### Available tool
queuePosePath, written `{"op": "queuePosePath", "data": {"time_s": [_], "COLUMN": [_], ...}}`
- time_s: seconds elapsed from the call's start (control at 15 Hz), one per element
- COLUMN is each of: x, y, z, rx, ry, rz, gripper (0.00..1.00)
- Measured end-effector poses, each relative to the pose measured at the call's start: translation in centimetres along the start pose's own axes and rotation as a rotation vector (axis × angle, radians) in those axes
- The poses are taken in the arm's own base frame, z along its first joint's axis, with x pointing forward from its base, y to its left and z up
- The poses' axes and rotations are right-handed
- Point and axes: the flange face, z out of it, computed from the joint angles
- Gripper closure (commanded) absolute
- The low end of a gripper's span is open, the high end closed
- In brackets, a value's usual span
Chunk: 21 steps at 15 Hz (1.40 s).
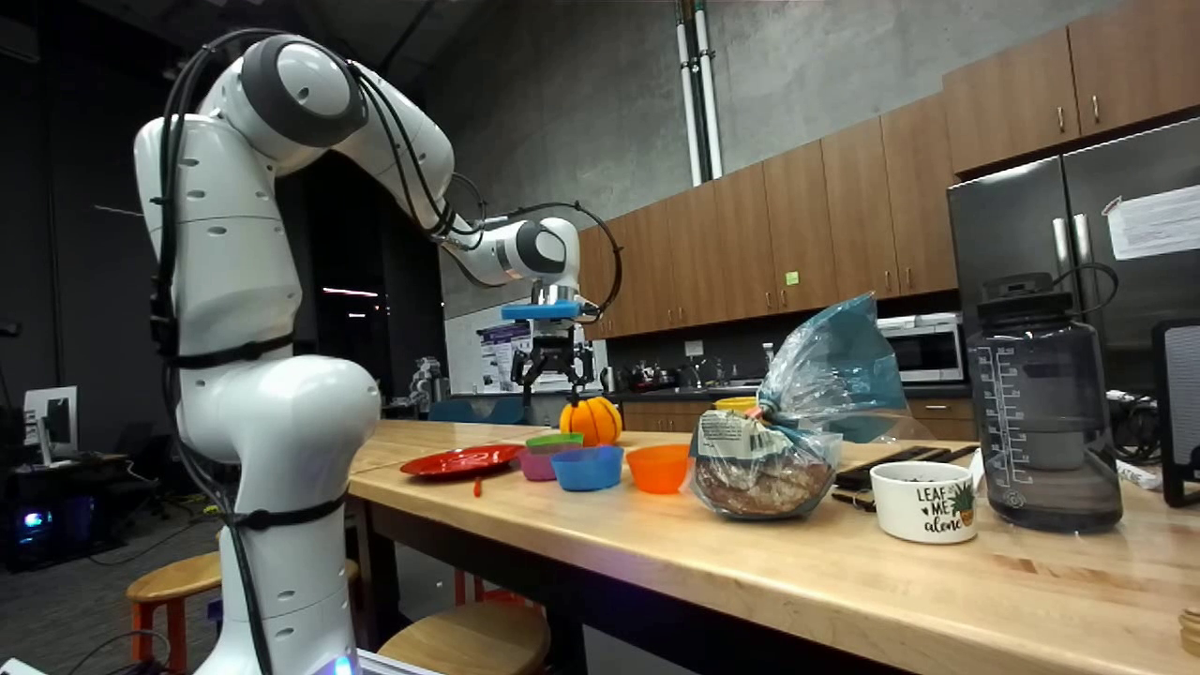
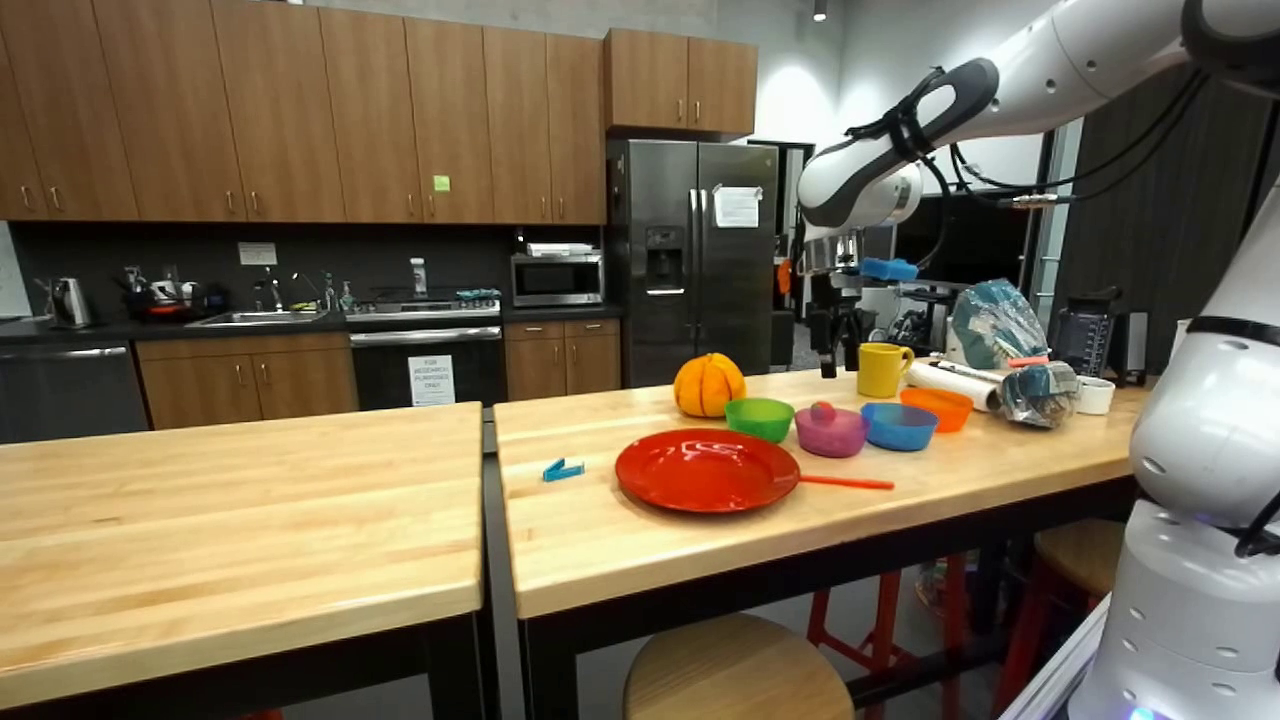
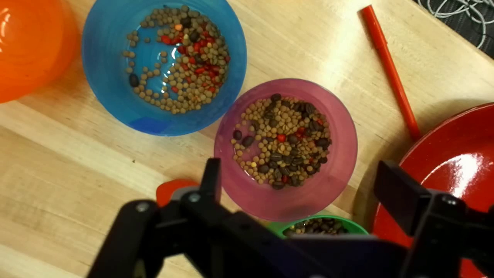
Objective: Move the strawberry to the left
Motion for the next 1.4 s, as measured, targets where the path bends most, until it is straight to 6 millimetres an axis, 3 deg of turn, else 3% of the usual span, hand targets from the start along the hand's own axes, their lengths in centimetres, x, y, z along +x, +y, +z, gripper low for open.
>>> {"op": "queuePosePath", "data": {"time_s": [0.27,0.67,1.4], "x": [0.4,1.1,4.0], "y": [0.5,3.9,7.0], "z": [-0.3,-0.1,5.2], "rx": [0.002,-0.018,0.007], "ry": [0.048,0.150,0.176], "rz": [0.064,0.246,0.508], "gripper": [0.00,0.00,0.00]}}
